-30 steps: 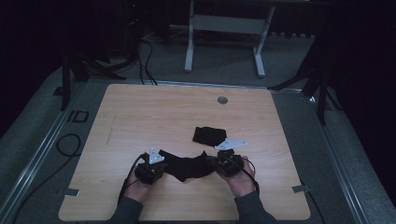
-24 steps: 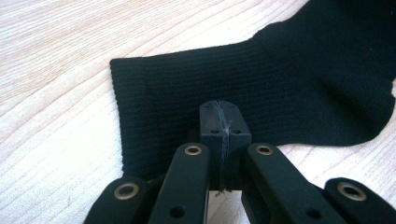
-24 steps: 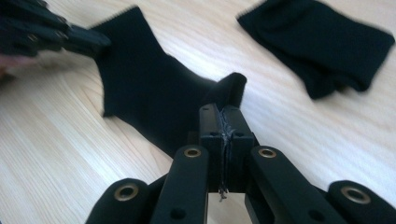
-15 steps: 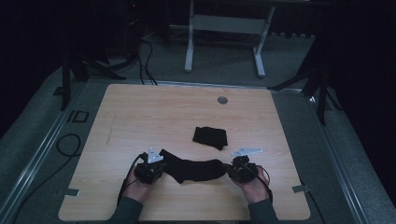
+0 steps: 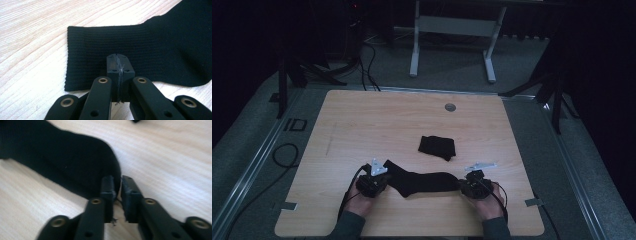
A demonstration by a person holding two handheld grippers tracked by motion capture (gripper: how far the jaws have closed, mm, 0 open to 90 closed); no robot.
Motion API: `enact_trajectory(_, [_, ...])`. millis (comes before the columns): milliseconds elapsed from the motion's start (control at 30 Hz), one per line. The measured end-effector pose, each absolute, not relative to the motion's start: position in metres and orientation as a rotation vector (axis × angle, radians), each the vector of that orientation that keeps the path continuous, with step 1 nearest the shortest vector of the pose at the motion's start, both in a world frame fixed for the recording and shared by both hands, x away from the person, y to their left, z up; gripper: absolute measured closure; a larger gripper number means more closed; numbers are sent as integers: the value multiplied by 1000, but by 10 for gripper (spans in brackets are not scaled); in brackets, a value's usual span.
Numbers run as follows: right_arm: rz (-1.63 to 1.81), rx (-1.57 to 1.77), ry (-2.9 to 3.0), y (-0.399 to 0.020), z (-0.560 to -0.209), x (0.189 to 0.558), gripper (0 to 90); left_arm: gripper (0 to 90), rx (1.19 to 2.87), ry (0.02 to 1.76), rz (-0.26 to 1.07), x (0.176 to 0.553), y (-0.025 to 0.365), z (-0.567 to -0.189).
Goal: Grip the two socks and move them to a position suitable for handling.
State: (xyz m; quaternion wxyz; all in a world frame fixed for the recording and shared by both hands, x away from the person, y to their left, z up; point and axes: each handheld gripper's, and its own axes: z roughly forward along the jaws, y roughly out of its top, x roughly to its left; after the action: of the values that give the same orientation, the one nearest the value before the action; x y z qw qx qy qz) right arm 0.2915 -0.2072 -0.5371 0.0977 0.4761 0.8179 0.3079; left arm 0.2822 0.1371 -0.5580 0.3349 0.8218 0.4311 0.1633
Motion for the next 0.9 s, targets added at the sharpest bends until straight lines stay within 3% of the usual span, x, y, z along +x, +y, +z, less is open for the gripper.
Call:
enact_trajectory(433, [994,1316,2325,-197,-500,313,728,885,2139,1128,420,282,137,-558])
enact_trajectory(900, [1003,1244,2388,-155,-508,359,720,870,2140,1116,414,282,135,-558])
